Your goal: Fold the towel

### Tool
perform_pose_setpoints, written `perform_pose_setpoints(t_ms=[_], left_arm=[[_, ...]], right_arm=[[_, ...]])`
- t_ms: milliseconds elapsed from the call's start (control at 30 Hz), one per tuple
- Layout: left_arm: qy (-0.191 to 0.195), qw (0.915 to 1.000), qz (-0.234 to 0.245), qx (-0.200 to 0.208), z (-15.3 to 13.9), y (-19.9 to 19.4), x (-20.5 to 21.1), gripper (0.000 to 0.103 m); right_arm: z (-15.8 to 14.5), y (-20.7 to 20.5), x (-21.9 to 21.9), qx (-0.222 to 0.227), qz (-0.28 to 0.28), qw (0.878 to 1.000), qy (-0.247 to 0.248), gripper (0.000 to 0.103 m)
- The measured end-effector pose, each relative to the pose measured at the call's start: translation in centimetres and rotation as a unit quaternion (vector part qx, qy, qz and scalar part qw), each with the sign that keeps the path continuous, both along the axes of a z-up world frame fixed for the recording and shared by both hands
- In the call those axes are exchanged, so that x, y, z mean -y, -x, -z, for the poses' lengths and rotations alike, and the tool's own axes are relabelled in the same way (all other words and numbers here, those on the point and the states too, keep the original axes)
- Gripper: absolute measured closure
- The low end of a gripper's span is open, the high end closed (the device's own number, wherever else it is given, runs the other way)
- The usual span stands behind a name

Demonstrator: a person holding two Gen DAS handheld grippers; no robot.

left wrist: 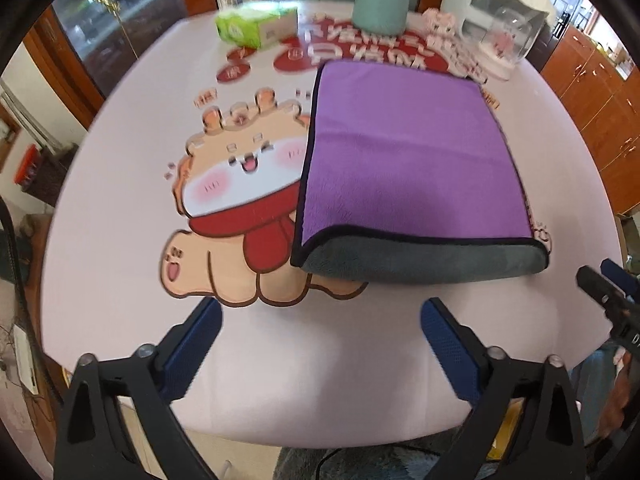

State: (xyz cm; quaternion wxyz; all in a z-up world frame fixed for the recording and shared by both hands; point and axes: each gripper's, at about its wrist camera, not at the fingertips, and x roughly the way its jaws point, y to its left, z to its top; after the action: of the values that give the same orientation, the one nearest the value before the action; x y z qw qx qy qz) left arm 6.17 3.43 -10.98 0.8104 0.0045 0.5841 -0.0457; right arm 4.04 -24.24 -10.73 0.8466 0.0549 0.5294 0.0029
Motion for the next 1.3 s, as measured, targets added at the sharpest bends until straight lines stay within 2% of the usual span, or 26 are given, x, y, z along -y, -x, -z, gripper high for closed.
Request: perform_pose_setpoints(t_ms=[100,300,467,533,667,800,967,1133,1300], left_arm=[[0.023,0.9997,0.003,-0.010,1.6,-1.1,-1.0,0.009],[0.043,0.9985,0.034,-0.007,3.7,-3.1,-2.7,0.010],[0.051,0.9952,0.082,-0.017,4.7,-4.5,-3.3,0.026],[0.057,0.9934,0.097,-0.024,5.1,-5.0,-3.2,0.029],[0.081,0.9869,0.134,-0.040,5.7,-6.1,-2.6,0.038],[0.097,0.9806,0.163,-0.049,5.9,-7.3,-1.9,0.039],[0.110,0.9721,0.197,-0.064,6.2,-8.7,-0.9,0.051],[0.111,0.9651,0.224,-0.077,6.4,-8.8,0.2,0.059],[0.111,0.9607,0.239,-0.086,6.8,-9.1,1.0,0.067]], right_arm=[[1.0,-1.0,0.6,-0.002,-0.013,1.000,0.003,0.017],[3.7,-2.9,1.0,-0.027,-0.060,0.998,0.004,0.033],[5.3,-3.9,1.0,-0.042,-0.109,0.993,-0.003,0.041],[5.8,-4.2,1.1,-0.046,-0.127,0.991,-0.009,0.045],[6.3,-4.9,1.4,-0.054,-0.146,0.988,-0.018,0.047],[6.5,-5.4,1.8,-0.055,-0.156,0.986,-0.023,0.049],[7.0,-5.9,1.7,-0.068,-0.170,0.982,-0.036,0.061],[7.3,-5.9,1.6,-0.075,-0.180,0.980,-0.050,0.072],[7.3,-5.8,1.7,-0.078,-0.183,0.978,-0.058,0.077]])
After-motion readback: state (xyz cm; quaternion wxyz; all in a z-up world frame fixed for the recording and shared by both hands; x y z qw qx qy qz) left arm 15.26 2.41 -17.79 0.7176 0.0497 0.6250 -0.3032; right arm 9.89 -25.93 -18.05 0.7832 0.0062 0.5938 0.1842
